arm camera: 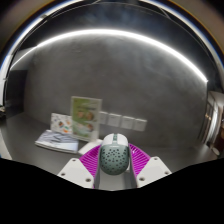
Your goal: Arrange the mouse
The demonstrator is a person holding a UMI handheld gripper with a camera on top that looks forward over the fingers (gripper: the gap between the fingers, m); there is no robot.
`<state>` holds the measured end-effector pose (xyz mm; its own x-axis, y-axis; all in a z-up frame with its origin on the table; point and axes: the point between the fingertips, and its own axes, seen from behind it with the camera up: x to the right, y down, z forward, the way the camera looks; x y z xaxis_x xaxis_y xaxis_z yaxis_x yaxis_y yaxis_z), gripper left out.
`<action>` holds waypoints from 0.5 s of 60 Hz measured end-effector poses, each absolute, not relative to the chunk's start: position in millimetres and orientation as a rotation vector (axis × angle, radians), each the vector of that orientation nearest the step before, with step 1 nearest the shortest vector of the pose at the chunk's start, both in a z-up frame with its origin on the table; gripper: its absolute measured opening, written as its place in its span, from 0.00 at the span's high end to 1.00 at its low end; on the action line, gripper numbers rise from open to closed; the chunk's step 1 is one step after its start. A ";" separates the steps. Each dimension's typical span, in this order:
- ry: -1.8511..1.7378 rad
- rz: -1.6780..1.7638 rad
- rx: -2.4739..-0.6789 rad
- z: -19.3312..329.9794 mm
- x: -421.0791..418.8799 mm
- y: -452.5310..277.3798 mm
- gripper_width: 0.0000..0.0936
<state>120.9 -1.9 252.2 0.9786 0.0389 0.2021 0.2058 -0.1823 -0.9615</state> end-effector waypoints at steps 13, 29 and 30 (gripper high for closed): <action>-0.081 -0.182 -1.880 167.7 302.1 6.9 0.55; -0.091 0.009 -2.141 14.3 371.8 27.7 0.55; -0.091 0.015 -2.145 11.7 374.2 28.1 0.55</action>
<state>374.2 28.1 11.7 0.9971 0.0714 0.0248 0.0596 -0.5417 -0.8384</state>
